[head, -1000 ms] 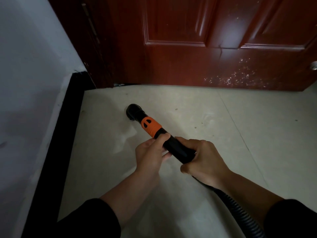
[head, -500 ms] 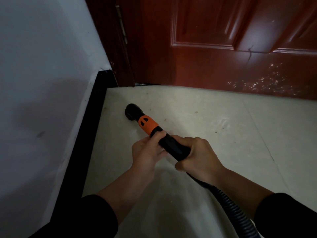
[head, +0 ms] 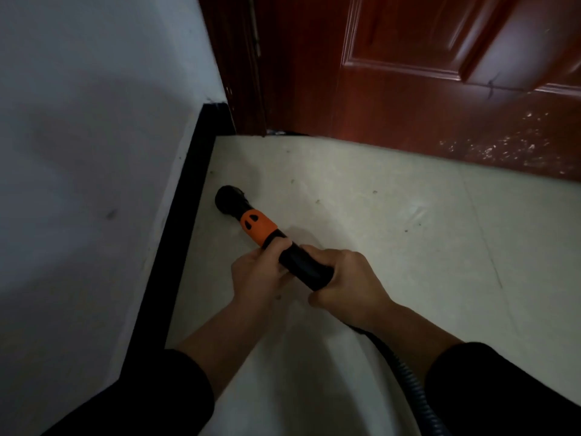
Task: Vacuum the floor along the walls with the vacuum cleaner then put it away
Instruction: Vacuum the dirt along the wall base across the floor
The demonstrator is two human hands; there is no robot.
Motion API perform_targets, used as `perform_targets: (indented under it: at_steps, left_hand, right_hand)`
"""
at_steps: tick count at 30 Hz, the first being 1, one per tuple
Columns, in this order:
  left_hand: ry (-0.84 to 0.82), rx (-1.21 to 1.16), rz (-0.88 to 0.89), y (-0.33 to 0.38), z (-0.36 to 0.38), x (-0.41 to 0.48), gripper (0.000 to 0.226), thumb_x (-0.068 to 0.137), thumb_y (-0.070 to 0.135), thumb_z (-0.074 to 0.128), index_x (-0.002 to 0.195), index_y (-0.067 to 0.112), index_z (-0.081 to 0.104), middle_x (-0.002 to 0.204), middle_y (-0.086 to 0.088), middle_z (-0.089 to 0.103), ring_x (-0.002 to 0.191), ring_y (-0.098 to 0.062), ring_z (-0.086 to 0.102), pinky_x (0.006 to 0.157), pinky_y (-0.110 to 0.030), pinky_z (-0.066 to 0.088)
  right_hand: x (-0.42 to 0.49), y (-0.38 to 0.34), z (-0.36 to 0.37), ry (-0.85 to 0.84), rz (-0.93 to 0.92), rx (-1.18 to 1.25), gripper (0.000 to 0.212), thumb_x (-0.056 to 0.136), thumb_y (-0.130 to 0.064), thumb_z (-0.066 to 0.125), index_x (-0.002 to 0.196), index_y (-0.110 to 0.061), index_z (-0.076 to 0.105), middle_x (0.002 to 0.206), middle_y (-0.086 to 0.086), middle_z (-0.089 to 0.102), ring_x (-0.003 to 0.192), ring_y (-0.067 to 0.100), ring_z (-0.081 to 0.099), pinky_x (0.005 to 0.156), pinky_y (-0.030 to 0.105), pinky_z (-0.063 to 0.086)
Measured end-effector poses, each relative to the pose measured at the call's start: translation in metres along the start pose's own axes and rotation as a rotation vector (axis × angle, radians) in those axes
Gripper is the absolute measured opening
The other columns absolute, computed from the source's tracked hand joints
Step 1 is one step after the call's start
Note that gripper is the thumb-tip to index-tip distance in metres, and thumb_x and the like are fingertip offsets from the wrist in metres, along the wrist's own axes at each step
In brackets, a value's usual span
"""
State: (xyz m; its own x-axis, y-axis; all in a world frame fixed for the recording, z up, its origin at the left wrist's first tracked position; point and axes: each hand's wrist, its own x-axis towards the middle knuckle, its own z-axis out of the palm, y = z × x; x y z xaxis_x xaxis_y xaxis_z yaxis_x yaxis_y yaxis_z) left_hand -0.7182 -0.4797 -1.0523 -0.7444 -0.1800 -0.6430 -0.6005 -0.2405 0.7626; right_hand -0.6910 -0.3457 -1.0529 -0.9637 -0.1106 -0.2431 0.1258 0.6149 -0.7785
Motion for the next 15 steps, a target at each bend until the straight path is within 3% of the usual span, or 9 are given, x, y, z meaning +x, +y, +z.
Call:
perform_targets:
  at_steps: [3,7,12,15]
  left_hand:
    - [0.052,-0.041,-0.045,0.005,-0.007,-0.017,0.006,0.082,0.013,0.072,0.079,0.008,0.07,0.068,-0.001,0.074,0.063,-0.01,0.072,0.056,-0.027,0.058]
    - [0.11,-0.045,-0.117,0.014,-0.02,-0.033,0.009,0.084,0.014,0.071,0.086,0.005,0.069,0.073,-0.003,0.075,0.069,-0.011,0.072,0.052,-0.021,0.055]
    - [0.152,0.009,-0.198,0.021,-0.032,-0.039,0.015,0.087,0.016,0.067,0.097,0.005,0.069,0.094,-0.008,0.072,0.088,-0.018,0.07,0.055,-0.024,0.057]
    - [0.121,0.018,-0.267,0.024,-0.038,-0.046,0.025,0.09,0.017,0.064,0.109,0.002,0.066,0.105,-0.01,0.069,0.098,-0.021,0.067,0.064,-0.027,0.057]
  right_hand:
    - [-0.01,-0.016,-0.004,-0.068,-0.02,-0.082,0.057,0.062,-0.01,0.073,0.114,-0.031,0.065,0.075,-0.004,0.064,0.064,0.013,0.058,0.058,0.024,0.045]
    - [-0.019,-0.035,-0.007,-0.198,-0.006,-0.082,0.058,0.067,-0.006,0.071,0.122,-0.02,0.062,0.082,0.005,0.067,0.072,0.02,0.062,0.067,0.035,0.052]
    - [-0.019,-0.051,-0.004,-0.295,-0.001,-0.109,0.068,0.074,-0.005,0.066,0.137,-0.022,0.051,0.091,0.005,0.06,0.091,0.024,0.061,0.07,0.026,0.041]
    - [-0.024,-0.058,-0.004,-0.346,0.026,-0.113,0.072,0.08,-0.005,0.061,0.147,-0.022,0.039,0.108,0.01,0.06,0.104,0.027,0.058,0.076,0.022,0.037]
